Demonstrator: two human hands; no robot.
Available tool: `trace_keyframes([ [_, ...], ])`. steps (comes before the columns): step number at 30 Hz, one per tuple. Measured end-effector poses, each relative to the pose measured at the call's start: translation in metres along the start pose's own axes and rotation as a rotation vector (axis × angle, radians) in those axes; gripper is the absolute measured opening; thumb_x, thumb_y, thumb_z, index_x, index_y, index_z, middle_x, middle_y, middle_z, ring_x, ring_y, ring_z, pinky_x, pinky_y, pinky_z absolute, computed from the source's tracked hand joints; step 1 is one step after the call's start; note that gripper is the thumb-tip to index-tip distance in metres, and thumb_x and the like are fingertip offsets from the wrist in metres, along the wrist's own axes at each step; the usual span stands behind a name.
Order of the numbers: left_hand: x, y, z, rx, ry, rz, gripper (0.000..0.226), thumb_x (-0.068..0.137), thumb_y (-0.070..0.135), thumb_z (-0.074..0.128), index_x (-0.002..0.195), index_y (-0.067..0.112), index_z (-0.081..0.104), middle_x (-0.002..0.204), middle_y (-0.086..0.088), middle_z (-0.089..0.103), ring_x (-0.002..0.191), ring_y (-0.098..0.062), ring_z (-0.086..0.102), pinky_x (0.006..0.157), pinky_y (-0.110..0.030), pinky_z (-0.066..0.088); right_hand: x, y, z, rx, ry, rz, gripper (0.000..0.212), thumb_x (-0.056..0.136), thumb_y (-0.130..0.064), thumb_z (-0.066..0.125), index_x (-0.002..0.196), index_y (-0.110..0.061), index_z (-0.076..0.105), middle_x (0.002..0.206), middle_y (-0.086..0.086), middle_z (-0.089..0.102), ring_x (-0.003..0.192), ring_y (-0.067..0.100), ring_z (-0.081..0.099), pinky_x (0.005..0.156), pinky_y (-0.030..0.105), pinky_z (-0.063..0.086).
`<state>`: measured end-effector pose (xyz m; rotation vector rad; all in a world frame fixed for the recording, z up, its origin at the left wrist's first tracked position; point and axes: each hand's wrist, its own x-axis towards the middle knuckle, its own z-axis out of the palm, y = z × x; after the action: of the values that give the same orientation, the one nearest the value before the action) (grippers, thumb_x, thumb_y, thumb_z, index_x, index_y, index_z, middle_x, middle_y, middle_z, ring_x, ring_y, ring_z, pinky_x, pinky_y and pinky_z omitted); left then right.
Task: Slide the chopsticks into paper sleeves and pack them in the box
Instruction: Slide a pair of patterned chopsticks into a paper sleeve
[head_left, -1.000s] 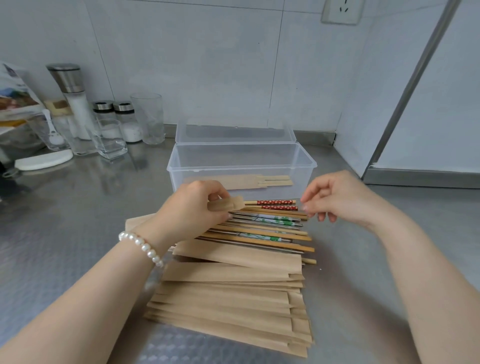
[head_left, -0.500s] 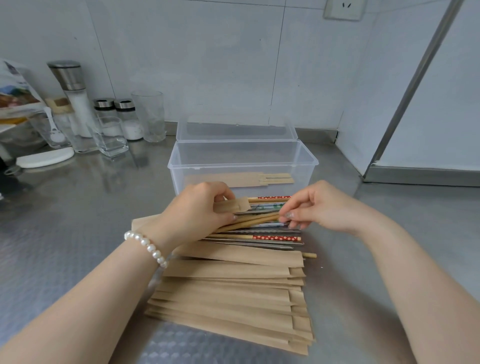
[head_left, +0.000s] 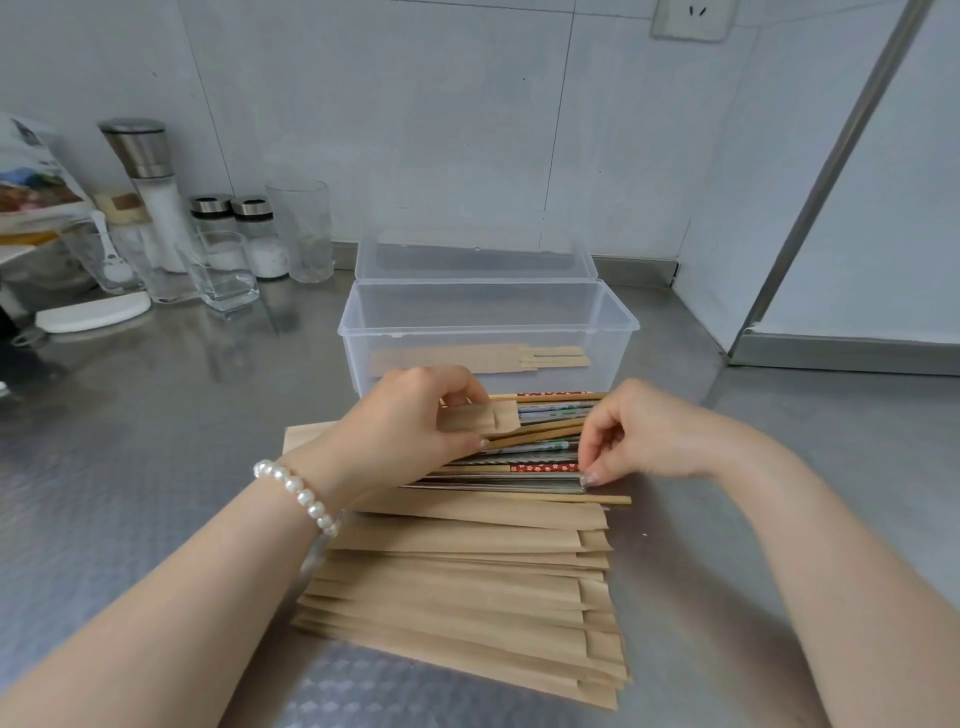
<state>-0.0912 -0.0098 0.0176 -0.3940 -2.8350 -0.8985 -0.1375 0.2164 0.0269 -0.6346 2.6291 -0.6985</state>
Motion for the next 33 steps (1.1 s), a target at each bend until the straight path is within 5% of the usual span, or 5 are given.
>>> trace_keyframes([
  [28, 0.001, -0.001, 0.000, 0.004, 0.018, 0.003, 0.024, 0.074, 0.026, 0.073, 0.095, 0.030, 0.060, 0.082, 0.016, 0.055, 0.078, -0.009, 0.050, 0.069, -0.021, 0.038, 0.000, 0.005, -0.004, -0.091, -0.032, -0.010, 0.013, 0.087, -0.017, 0.063, 0.075, -0.022, 0.060, 0.068, -0.008, 0.054, 0.062, 0.005, 0.045, 0.060, 0.018, 0.037],
  [33, 0.002, -0.004, -0.005, -0.072, 0.140, 0.021, 0.025, 0.074, 0.023, 0.074, 0.094, 0.027, 0.062, 0.087, 0.006, 0.062, 0.081, -0.015, 0.056, 0.073, -0.024, 0.045, -0.008, 0.007, -0.016, 0.274, 0.140, -0.053, 0.016, 0.086, 0.000, 0.059, 0.075, -0.011, 0.062, 0.064, 0.001, 0.066, 0.051, 0.005, 0.053, 0.050, 0.016, 0.044],
])
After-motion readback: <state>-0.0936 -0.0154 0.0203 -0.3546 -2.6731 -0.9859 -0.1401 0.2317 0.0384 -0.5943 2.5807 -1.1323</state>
